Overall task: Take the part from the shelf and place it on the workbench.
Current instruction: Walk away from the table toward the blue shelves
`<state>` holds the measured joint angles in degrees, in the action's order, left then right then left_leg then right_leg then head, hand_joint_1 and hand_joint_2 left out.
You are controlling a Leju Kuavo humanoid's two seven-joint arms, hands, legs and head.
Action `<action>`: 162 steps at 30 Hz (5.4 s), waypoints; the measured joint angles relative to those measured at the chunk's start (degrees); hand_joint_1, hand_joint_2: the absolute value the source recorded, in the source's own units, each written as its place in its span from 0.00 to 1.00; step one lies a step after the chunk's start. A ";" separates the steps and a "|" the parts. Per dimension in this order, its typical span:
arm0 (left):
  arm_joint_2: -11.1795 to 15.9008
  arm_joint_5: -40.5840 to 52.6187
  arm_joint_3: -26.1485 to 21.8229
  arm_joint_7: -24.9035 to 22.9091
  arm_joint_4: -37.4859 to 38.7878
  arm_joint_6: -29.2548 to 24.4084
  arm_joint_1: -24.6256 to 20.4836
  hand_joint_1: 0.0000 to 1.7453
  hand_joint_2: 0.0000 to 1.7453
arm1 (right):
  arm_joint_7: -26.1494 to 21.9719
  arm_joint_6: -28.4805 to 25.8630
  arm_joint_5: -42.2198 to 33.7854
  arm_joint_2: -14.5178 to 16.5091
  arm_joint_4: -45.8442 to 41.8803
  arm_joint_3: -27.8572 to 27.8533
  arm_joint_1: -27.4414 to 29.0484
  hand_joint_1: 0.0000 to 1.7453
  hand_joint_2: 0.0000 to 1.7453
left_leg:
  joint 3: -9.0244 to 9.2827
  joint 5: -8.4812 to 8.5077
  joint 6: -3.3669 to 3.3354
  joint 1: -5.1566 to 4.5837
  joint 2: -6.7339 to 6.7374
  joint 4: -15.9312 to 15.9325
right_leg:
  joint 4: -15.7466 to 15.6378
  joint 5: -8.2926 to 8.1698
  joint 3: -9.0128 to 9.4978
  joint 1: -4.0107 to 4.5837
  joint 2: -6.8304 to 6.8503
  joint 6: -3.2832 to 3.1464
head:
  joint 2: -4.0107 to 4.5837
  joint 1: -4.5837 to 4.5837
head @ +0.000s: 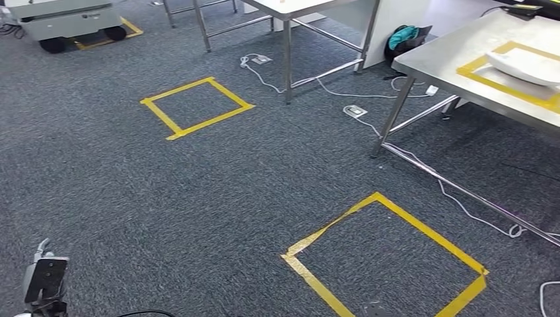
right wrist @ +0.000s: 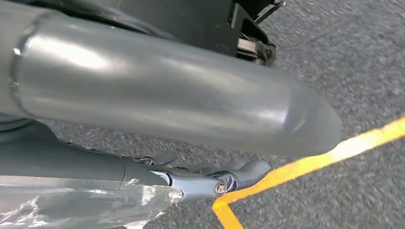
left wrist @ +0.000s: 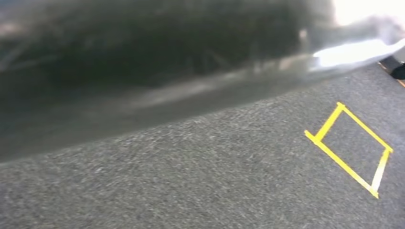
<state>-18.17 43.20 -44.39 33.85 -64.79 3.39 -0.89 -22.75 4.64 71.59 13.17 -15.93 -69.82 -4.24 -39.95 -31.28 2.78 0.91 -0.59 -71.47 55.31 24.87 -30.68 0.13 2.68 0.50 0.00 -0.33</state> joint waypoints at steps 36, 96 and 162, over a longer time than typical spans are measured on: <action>-0.05 -4.65 4.29 1.14 2.86 0.72 2.13 0.00 0.00 | -0.47 0.09 0.46 0.03 -1.08 -2.83 0.08 0.00 0.00 | 7.21 6.43 -0.66 -0.31 5.26 14.62 | 1.57 2.17 0.40 0.47 3.37 1.26 | 0.00 -0.08; 10.29 -0.38 -10.69 -15.61 46.38 -7.86 -2.17 0.00 0.00 | -2.49 1.28 -0.57 -1.73 -1.75 -4.30 -0.59 0.00 0.00 | 5.60 6.57 -0.02 0.03 3.85 12.37 | 1.83 2.70 0.33 -0.05 2.19 1.16 | 0.00 0.03; 12.21 3.20 -18.23 -8.55 47.68 -0.10 -2.50 0.00 0.00 | -4.07 0.80 -2.83 -1.83 -0.73 -2.69 -1.42 0.00 0.00 | 7.26 6.44 -2.75 -0.74 2.49 15.10 | 3.16 3.46 -0.11 0.27 3.26 1.61 | 0.00 0.39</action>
<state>-5.96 46.40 -62.62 25.30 -17.11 3.28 -3.39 -26.82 5.44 68.76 11.34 -16.65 -72.50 -5.67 -32.69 -24.84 0.03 0.16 1.89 -56.37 58.47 28.33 -30.79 0.40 5.94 2.11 0.00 0.06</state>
